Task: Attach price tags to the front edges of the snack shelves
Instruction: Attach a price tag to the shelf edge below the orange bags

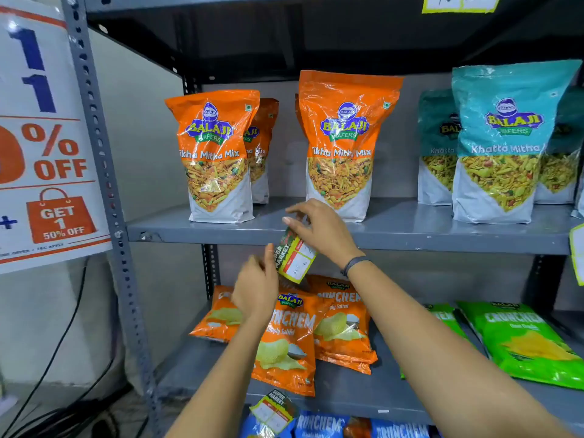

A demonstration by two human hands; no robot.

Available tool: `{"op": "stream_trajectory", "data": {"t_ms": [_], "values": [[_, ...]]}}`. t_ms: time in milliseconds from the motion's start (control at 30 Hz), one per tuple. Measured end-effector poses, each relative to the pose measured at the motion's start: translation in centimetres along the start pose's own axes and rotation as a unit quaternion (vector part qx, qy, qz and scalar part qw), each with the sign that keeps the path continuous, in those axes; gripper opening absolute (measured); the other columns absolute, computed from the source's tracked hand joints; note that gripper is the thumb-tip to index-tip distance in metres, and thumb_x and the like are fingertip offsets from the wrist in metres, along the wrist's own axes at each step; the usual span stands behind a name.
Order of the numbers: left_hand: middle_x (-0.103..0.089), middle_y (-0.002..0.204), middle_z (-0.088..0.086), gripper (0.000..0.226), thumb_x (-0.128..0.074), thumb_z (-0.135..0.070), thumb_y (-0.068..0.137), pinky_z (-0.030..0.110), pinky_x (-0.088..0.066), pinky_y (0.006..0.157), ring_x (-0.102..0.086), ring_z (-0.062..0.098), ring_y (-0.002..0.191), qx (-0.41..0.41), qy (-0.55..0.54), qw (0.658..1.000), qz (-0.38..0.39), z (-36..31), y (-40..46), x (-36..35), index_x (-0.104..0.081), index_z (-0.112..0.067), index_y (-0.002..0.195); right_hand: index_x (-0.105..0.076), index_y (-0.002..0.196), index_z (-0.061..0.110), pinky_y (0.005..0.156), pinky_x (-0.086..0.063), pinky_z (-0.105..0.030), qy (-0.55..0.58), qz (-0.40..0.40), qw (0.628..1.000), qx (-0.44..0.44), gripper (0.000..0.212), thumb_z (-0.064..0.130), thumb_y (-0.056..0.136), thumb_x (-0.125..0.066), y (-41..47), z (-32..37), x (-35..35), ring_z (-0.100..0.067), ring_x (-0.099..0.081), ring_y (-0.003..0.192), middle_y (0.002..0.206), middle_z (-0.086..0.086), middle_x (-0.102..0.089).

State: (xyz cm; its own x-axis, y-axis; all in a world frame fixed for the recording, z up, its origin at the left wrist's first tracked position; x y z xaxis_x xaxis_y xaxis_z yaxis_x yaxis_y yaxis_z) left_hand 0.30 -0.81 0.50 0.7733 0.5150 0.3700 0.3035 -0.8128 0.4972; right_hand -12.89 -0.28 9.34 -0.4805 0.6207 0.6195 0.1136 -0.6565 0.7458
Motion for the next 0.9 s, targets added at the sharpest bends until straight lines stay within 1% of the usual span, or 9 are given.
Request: {"op": "stream_trajectory", "data": {"t_ms": [100,133,200,300,433,567,667,733,900], "values": [[-0.068,0.079,0.019,0.05,-0.037,-0.046,0.097,0.04,-0.05,0.068,-0.064,0.031,0.073,0.032,-0.192,0.967,0.167,0.1,0.1,-0.7,-0.061,-0.003,0.086,-0.071,0.1,0.018,0.074,-0.047,-0.034,-0.025,0.014,1.0,-0.01,0.023,0.035,0.089,-0.061,0.2,0.0,-0.6,-0.024,-0.061,0.095,0.097,-0.008,-0.069],[-0.066,0.075,0.02,0.044,-0.042,-0.038,0.098,0.039,-0.05,0.064,-0.063,0.03,0.068,0.041,-0.24,0.952,0.187,0.1,0.3,-0.9,-0.06,-0.001,0.084,-0.071,0.097,0.018,0.071,-0.046,-0.033,-0.029,0.017,0.999,-0.025,0.021,0.035,0.088,-0.062,0.2,0.1,-0.7,-0.024,-0.061,0.094,0.097,-0.007,-0.07],[-0.058,0.063,0.011,0.035,-0.046,-0.028,0.098,0.03,-0.041,0.051,-0.052,0.021,0.055,0.026,-0.26,0.949,0.175,0.3,0.6,-0.9,-0.056,-0.007,0.072,-0.072,0.092,0.019,0.067,-0.044,-0.031,-0.023,0.02,0.998,-0.05,0.021,0.037,0.087,-0.063,0.5,0.0,-0.9,-0.023,-0.063,0.093,0.097,-0.005,-0.072],[-0.055,0.058,0.006,0.038,-0.048,-0.028,0.096,0.028,-0.033,0.05,-0.047,0.02,0.054,0.029,-0.228,0.959,0.166,0.2,1.4,-0.3,-0.052,-0.014,0.061,-0.072,0.089,0.018,0.064,-0.042,-0.03,-0.013,0.038,0.996,-0.081,0.022,0.038,0.087,-0.063,1.0,-0.2,-0.9,-0.023,-0.064,0.092,0.098,-0.004,-0.073],[-0.067,0.069,0.014,0.039,-0.049,-0.033,0.095,0.043,-0.053,0.063,-0.063,0.031,0.068,0.007,-0.176,0.972,0.155,-0.2,2.1,0.9,-0.054,-0.017,0.06,-0.071,0.089,0.016,0.061,-0.036,-0.028,-0.006,0.05,0.993,-0.105,0.022,0.037,0.086,-0.065,1.2,0.2,-0.7,-0.023,-0.063,0.086,0.094,-0.006,-0.072],[-0.06,0.058,-0.003,0.036,-0.054,-0.04,0.091,0.026,-0.035,0.046,-0.058,0.021,0.061,-0.102,-0.032,0.987,0.119,0.1,3.7,2.9,-0.056,-0.021,0.061,-0.07,0.078,0.019,0.05,-0.03,-0.024,-0.021,0.015,0.994,-0.106,0.021,0.04,0.077,-0.073,-0.3,0.4,0.3,-0.017,-0.056,0.071,0.067,0.004,-0.058],[-0.068,0.071,0.008,0.032,-0.063,-0.042,0.084,0.031,-0.041,0.053,-0.061,0.025,0.07,-0.153,0.035,0.983,0.098,0.3,5.0,3.8,-0.064,-0.011,0.075,-0.068,0.076,0.02,0.056,-0.036,-0.028,-0.083,0.037,0.993,-0.073,0.026,0.045,0.072,-0.076,-2.0,0.5,0.5,-0.018,-0.063,0.077,0.071,0.002,-0.068],[-0.069,0.075,0.006,0.031,-0.067,-0.043,0.081,0.035,-0.047,0.058,-0.062,0.023,0.073,-0.171,0.07,0.977,0.104,0.1,5.3,3.9,-0.065,-0.013,0.078,-0.068,0.079,0.021,0.062,-0.035,-0.029,-0.146,0.045,0.987,-0.046,0.027,0.047,0.074,-0.073,-2.7,0.5,0.1,-0.02,-0.065,0.084,0.081,-0.001,-0.074],[-0.069,0.078,0.001,0.026,-0.068,-0.045,0.08,0.028,-0.042,0.055,-0.056,0.015,0.071,-0.212,0.118,0.968,0.069,0.0,5.5,3.6,-0.066,-0.019,0.079,-0.067,0.084,0.019,0.071,-0.046,-0.035,-0.188,0.033,0.981,-0.025,0.026,0.045,0.08,-0.068,-3.1,0.5,-0.3,-0.023,-0.065,0.087,0.086,-0.005,-0.074]]}}
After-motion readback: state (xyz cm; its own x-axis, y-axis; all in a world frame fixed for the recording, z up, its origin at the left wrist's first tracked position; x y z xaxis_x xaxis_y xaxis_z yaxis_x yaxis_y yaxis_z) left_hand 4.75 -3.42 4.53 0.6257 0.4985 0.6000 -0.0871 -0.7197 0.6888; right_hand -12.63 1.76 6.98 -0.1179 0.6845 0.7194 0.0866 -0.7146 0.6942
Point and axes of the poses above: each hand's wrist, its own y-axis towards the middle knuckle, its own x-axis out of the back of the hand, z = x × y, the point moved 1 cm from there along y, towards the middle knuckle
